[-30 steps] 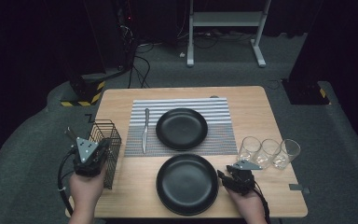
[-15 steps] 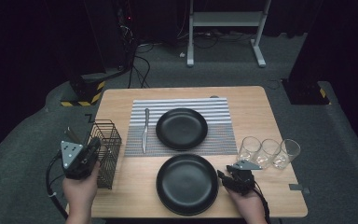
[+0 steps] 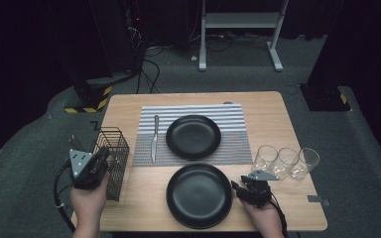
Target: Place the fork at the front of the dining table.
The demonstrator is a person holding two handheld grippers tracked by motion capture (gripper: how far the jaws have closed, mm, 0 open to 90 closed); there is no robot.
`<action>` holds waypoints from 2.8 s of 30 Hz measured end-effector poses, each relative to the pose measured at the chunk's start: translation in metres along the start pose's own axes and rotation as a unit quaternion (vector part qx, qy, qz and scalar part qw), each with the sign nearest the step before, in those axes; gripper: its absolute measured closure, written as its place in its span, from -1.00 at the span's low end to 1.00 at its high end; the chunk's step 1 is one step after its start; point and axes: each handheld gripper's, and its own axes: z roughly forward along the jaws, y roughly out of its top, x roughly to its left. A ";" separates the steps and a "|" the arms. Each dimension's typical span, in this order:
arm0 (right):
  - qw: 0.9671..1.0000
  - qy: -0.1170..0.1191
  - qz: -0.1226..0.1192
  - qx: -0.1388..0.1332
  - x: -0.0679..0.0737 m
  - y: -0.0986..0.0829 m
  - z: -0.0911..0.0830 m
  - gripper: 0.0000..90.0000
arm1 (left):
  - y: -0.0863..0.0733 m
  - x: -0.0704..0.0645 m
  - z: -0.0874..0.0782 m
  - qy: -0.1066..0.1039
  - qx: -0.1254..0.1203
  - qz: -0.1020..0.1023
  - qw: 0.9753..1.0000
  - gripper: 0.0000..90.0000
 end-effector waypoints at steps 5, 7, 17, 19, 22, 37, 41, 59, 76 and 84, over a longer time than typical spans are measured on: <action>1.000 0.000 0.000 0.000 0.000 0.000 0.000 0.15 | 0.000 -0.002 0.000 0.004 0.004 0.017 1.000 0.90; 1.000 0.000 0.000 0.000 0.000 0.000 0.000 0.15 | 0.000 -0.002 -0.002 0.008 -0.002 0.016 1.000 0.91; 1.000 -0.001 -0.003 0.000 0.000 0.000 0.000 0.15 | 0.003 0.000 -0.010 0.017 -0.043 0.008 0.999 0.93; 1.000 -0.001 -0.003 0.001 0.000 0.000 0.000 0.15 | 0.003 -0.002 -0.011 0.021 -0.055 0.008 0.998 0.93; 1.000 -0.002 -0.003 0.001 0.000 0.000 0.000 0.15 | 0.003 -0.002 -0.013 0.023 -0.070 0.007 0.997 0.93; 1.000 -0.005 -0.004 0.001 0.001 0.000 0.001 0.15 | 0.016 0.001 -0.026 0.034 -0.130 0.008 0.991 0.93; 1.000 -0.005 -0.004 0.001 0.000 0.000 0.001 0.15 | 0.019 0.001 -0.029 0.035 -0.139 0.008 0.990 0.93; 1.000 -0.003 -0.004 0.001 0.000 0.000 0.000 0.15 | 0.037 -0.008 -0.042 0.030 -0.181 0.008 0.983 0.93; 1.000 -0.002 -0.004 0.001 0.000 0.000 0.000 0.15 | 0.053 -0.037 -0.039 -0.011 -0.195 0.015 0.981 0.93; 1.000 -0.002 -0.003 0.000 0.000 0.000 0.000 0.15 | 0.058 -0.058 -0.032 -0.036 -0.194 0.023 0.980 0.93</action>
